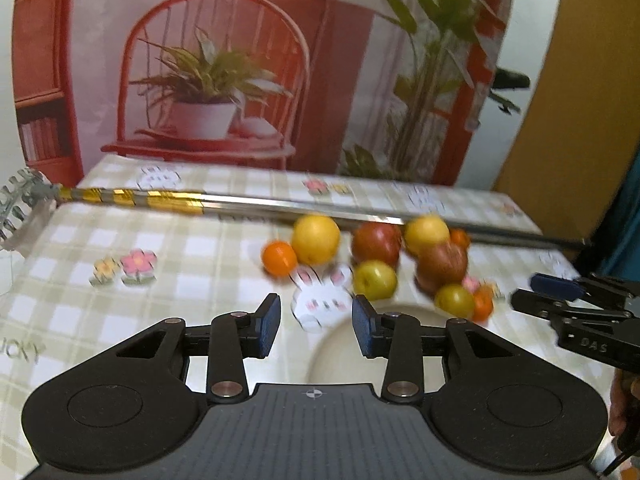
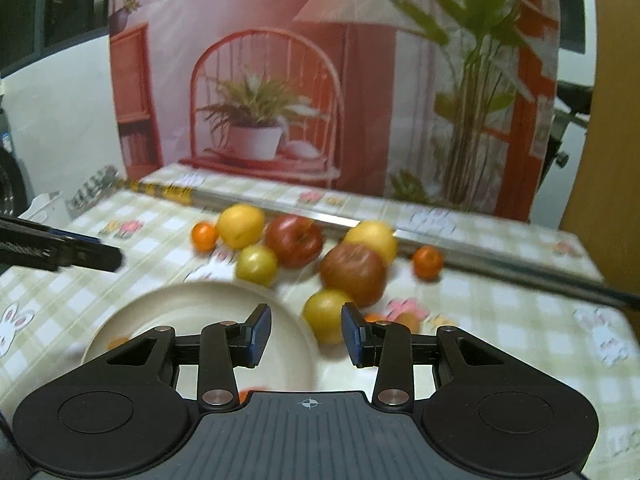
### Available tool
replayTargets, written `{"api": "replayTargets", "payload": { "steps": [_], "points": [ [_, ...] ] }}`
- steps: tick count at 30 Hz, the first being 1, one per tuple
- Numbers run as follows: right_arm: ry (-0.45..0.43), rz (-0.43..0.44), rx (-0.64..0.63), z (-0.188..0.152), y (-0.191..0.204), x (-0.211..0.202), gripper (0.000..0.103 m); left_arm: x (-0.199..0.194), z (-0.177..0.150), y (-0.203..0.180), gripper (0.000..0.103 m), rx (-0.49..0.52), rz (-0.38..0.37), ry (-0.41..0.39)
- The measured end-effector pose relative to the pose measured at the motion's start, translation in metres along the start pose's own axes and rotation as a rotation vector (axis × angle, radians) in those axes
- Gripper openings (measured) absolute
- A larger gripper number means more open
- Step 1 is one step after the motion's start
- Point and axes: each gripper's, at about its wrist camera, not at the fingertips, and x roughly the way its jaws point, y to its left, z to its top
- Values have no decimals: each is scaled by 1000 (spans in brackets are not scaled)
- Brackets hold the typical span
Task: Organize fruits
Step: 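Grasp another mandarin with the left tool while the right tool reaches toward a red apple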
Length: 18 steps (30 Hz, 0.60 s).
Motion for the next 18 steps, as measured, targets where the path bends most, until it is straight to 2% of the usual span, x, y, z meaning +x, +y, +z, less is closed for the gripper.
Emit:
{"api": "replayTargets", "payload": {
  "steps": [4,9,13,18],
  "points": [
    [-23,-33,31,16,-24,1,36,10,19,14,41,-16,13,-17],
    [-26,-48,97,25,-50,10,36,41,31,21,41,42,34,-6],
    [-15,-52,123,26,-62,22,36,72,33,28,41,48,0,17],
    [1,-57,136,28,-69,37,36,107,28,30,41,88,0,54]
  ]
}}
